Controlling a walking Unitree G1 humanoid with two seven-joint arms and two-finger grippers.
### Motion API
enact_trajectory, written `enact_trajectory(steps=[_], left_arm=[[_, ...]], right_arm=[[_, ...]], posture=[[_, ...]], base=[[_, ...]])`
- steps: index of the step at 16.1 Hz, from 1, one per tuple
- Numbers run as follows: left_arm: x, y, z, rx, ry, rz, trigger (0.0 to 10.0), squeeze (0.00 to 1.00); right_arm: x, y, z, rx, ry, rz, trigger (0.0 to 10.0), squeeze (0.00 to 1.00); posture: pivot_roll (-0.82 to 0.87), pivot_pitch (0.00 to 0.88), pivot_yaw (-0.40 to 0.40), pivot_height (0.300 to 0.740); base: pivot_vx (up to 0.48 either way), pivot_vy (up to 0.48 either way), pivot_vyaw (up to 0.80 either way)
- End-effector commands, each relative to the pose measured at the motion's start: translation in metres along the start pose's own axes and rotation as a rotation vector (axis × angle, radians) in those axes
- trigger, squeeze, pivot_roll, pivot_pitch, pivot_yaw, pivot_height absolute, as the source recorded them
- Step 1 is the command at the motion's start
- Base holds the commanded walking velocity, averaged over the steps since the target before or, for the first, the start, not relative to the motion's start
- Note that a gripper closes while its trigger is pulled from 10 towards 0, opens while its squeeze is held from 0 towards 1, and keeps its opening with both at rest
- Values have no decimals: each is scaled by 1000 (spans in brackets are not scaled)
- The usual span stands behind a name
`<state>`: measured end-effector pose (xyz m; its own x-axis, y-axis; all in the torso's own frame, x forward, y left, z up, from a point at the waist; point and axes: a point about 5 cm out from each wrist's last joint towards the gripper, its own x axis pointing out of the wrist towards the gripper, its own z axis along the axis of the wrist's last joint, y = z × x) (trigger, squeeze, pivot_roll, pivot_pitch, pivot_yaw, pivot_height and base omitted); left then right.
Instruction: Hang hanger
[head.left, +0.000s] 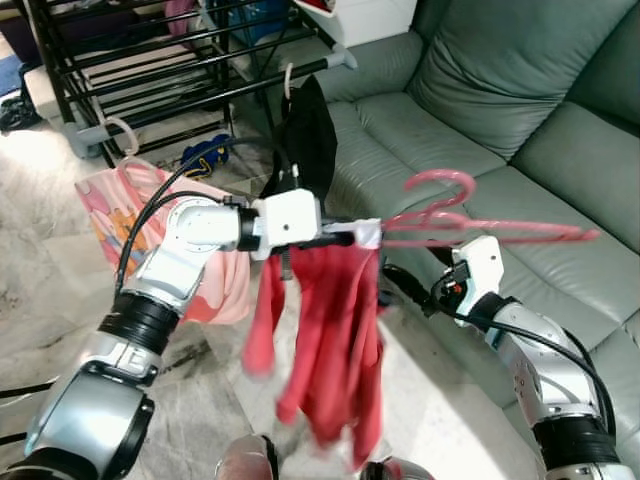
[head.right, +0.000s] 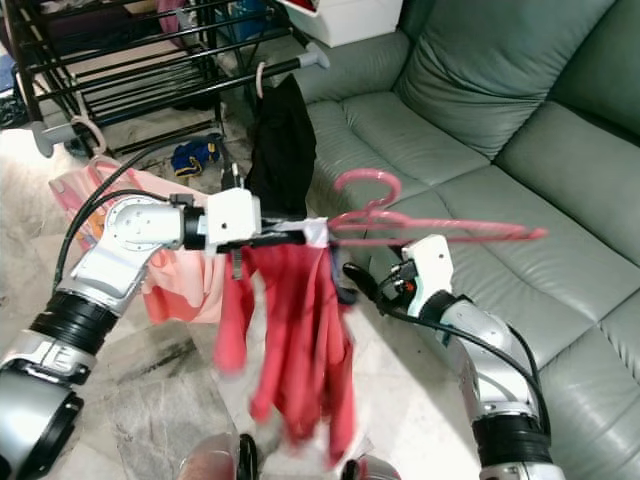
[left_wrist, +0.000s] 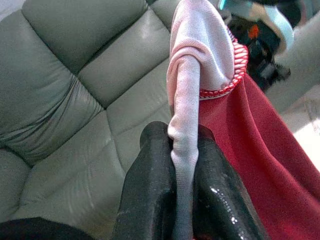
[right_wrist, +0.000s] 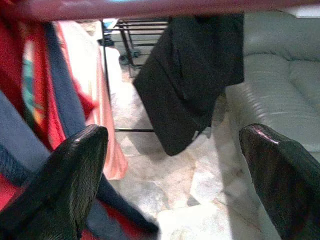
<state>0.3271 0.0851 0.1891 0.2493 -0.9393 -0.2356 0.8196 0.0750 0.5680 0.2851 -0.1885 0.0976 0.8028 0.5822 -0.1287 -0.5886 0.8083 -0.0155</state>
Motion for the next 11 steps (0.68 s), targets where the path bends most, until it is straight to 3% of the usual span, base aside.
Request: enact_trajectory(steps=[1,6,11], left_arm=[[0,6,10,0,-49,26,941,0],[10,2,20,-10,-113,24,1686,0],[10,-3,10,-20,-75,19,2353,0]], right_arm=[[4,8,4,-1,-6,63,10000,0],[6,10,4,-1,4,103,10000,0],[1,2,12,-11,-41,71,10000,0]], posture=[[5,48,46,740],[7,49,46,740],[7,49,46,740]], base=[[0,0,0],[0,0,0],[0,0,0]])
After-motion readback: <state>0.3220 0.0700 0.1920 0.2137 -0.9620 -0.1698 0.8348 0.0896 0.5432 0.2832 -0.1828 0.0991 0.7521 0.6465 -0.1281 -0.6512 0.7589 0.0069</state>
